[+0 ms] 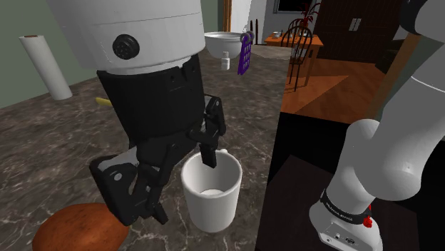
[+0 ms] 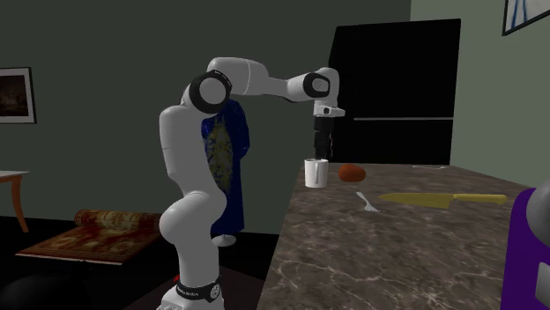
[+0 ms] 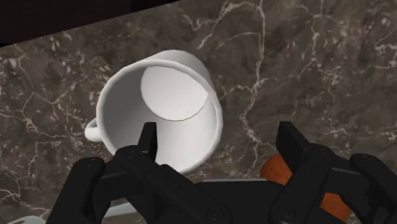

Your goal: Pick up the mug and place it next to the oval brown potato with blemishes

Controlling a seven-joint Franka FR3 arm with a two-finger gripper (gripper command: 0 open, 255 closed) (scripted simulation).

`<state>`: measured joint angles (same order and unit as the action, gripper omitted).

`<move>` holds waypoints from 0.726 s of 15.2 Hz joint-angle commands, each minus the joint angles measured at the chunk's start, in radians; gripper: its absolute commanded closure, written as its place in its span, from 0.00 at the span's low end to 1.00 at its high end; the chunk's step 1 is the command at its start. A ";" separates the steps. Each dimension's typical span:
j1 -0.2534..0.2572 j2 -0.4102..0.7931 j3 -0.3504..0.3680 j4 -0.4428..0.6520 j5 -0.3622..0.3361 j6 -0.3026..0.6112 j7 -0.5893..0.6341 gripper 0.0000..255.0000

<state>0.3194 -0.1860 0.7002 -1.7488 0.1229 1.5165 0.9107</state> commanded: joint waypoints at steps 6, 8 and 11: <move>-0.002 0.058 0.016 0.161 -0.033 -0.114 0.030 0.00; -0.002 0.059 0.016 0.161 -0.033 -0.114 0.030 0.00; -0.002 0.059 0.016 0.161 -0.033 -0.114 0.030 0.00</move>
